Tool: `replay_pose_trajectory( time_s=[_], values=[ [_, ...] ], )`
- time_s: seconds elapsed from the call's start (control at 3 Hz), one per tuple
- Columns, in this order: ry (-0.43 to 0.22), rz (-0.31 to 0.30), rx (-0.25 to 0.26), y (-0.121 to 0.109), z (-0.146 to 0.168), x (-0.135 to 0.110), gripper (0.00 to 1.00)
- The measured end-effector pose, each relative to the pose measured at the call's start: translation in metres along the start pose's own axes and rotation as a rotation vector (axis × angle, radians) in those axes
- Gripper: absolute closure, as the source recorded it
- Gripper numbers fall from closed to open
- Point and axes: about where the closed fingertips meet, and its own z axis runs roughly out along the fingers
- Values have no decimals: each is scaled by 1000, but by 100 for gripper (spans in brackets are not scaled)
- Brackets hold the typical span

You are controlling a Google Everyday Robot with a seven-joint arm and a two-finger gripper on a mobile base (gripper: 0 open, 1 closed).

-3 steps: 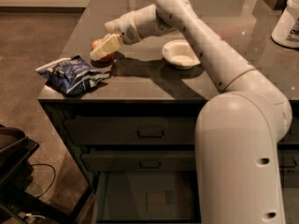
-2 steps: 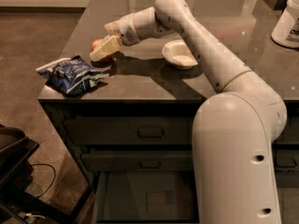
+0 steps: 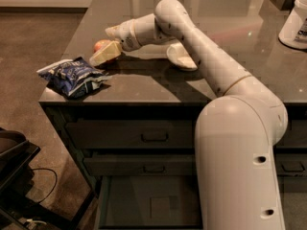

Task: Place apple into bottom drawer

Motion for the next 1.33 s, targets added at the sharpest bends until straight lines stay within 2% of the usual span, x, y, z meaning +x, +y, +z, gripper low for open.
replay_pose_trajectory(
  time_s=[0.33,1.33],
  values=[
    [0,0,0,0,0,0,19],
    [0,0,0,0,0,0,88]
  ],
)
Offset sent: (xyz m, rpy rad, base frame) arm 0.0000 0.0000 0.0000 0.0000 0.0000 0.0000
